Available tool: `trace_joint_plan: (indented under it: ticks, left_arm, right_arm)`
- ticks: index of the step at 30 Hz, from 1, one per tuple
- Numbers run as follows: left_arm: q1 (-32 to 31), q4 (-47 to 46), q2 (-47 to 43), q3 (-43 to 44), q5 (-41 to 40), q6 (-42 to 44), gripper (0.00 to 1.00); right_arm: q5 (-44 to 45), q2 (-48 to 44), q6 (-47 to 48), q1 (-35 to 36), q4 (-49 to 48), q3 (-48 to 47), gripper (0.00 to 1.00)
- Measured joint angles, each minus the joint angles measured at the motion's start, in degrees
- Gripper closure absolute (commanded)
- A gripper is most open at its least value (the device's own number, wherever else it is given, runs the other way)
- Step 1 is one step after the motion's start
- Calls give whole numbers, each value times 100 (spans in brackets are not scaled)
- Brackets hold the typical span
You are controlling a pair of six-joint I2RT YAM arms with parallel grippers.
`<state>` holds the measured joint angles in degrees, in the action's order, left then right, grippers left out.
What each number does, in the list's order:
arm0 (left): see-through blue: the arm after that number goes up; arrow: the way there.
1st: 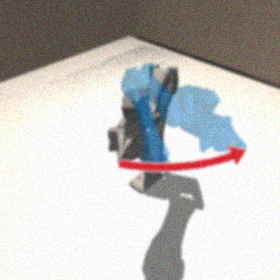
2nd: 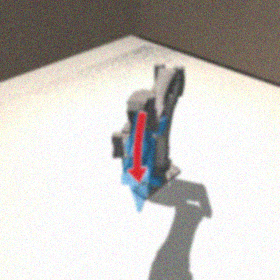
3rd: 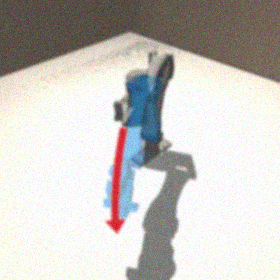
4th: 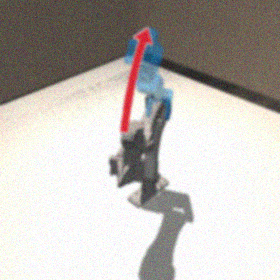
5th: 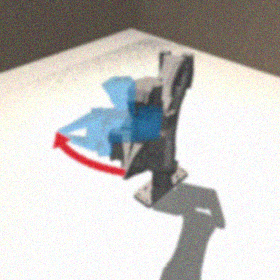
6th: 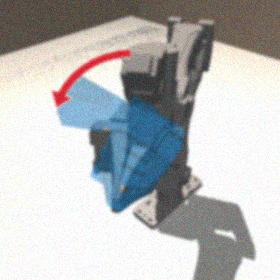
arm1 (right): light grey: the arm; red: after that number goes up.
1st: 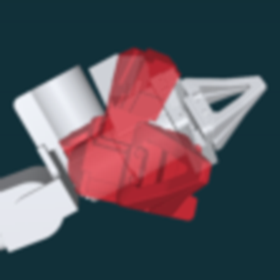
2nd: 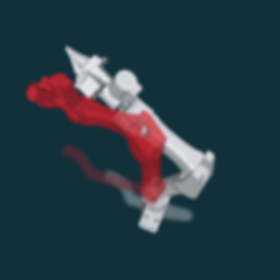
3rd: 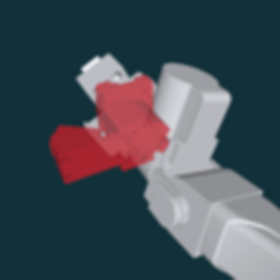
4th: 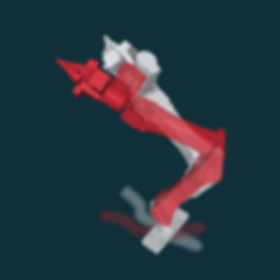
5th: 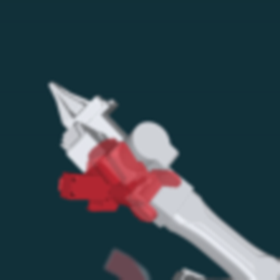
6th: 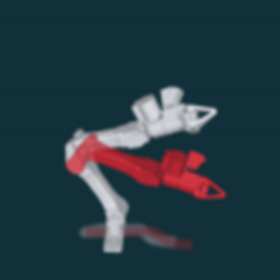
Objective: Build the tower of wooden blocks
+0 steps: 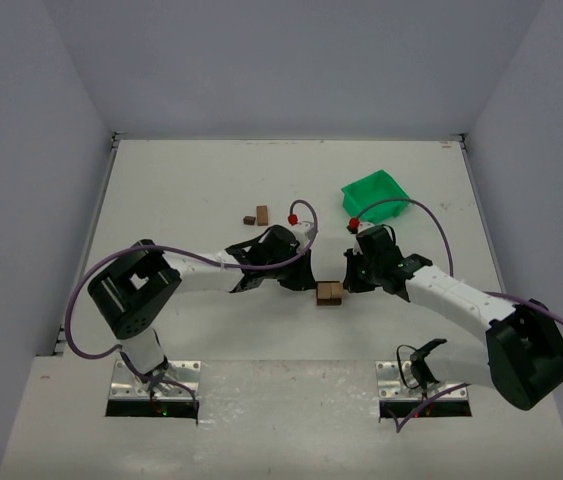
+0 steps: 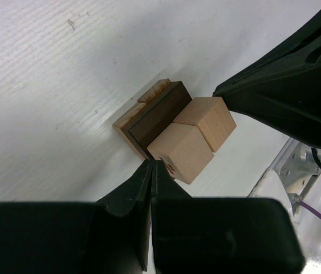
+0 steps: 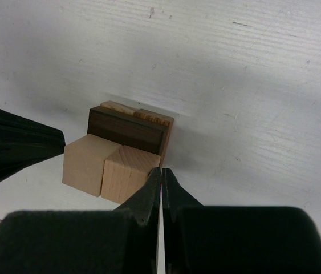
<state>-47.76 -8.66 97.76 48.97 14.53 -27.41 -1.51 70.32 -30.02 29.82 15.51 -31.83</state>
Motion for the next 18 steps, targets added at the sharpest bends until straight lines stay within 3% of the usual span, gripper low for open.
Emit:
trace_joint_plan:
  ticks: [18]
  left_arm:
    - [-29, 146, -277, -19, -498, 1, 100]
  right_arm:
    - [-25, 1, -105, 0, 28, 0, 100]
